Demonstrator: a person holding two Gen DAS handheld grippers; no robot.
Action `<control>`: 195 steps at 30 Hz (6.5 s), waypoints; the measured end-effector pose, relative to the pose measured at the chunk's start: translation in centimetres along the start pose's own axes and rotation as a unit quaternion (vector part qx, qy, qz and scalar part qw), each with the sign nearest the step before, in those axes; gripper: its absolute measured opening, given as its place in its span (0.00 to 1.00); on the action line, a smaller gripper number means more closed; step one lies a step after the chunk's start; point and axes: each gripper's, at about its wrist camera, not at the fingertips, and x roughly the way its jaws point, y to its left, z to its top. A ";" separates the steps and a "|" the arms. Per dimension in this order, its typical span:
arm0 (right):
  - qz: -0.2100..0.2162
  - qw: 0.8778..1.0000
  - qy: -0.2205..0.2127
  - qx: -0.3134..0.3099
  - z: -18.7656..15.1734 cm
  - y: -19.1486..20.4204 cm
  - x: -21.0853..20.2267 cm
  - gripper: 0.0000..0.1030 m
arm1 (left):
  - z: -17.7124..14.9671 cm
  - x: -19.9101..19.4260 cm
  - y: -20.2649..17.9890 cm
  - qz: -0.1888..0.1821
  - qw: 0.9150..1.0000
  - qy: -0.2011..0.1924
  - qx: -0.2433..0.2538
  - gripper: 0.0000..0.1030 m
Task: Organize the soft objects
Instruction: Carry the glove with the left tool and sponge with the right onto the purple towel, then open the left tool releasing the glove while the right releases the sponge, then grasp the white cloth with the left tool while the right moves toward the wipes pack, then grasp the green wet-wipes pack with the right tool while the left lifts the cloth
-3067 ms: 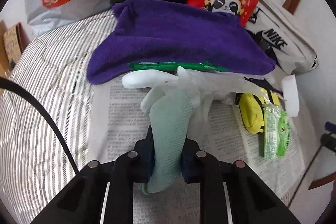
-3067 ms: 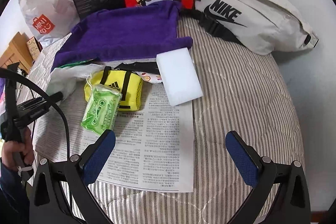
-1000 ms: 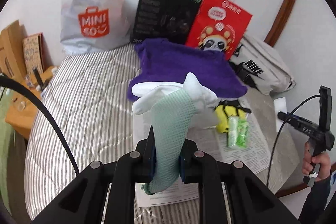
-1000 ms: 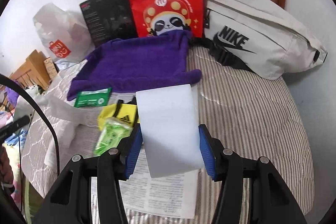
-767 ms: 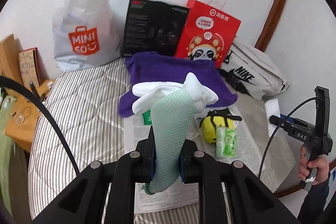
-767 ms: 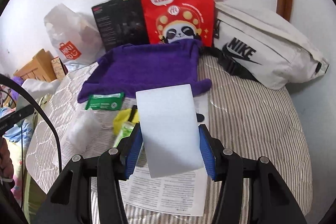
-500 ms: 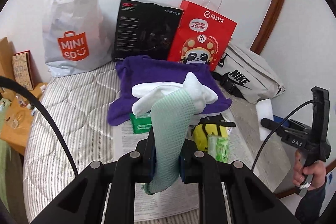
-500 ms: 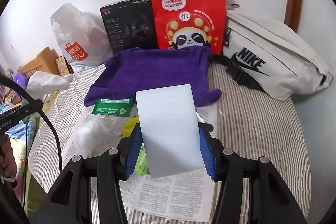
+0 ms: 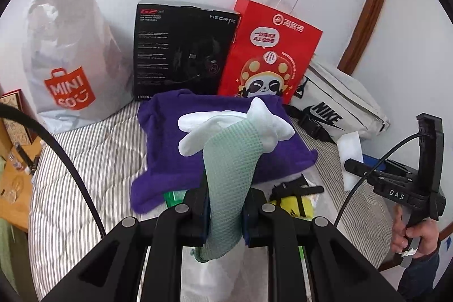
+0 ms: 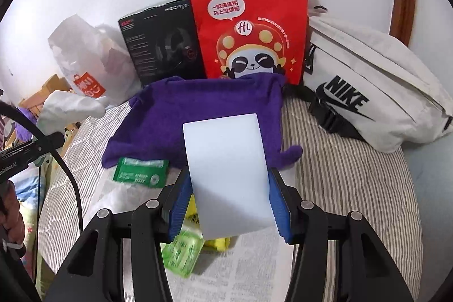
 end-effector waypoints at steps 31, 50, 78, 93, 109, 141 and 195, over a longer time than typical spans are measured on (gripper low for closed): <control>-0.015 0.996 0.090 -0.024 9.8 -3.3 21.2 0.51 | 6.5 19.1 7.4 0.037 0.995 0.082 -0.039 0.16; 0.009 0.991 0.130 -0.032 9.2 -3.8 24.0 0.78 | 6.3 23.1 6.7 0.052 0.991 0.116 -0.036 0.46; 0.015 0.997 0.069 -0.015 0.9 0.0 7.3 0.86 | -3.9 9.4 2.7 0.028 0.993 0.112 0.015 0.74; 0.006 0.995 0.095 0.024 -7.0 -1.8 3.0 0.86 | -12.7 8.3 0.2 0.041 0.988 0.137 0.062 0.71; 0.010 0.993 0.108 0.048 -9.3 -2.7 2.8 0.86 | -13.1 6.2 2.8 -0.020 0.992 0.128 -0.007 0.25; 0.021 0.989 0.140 0.035 -10.4 -1.3 4.9 0.86 | -12.2 4.3 -0.1 -0.071 0.989 0.125 0.020 0.19; 0.048 0.986 0.160 0.018 -10.7 5.5 8.7 0.58 | -11.9 7.8 2.7 0.031 0.990 0.138 -0.002 0.26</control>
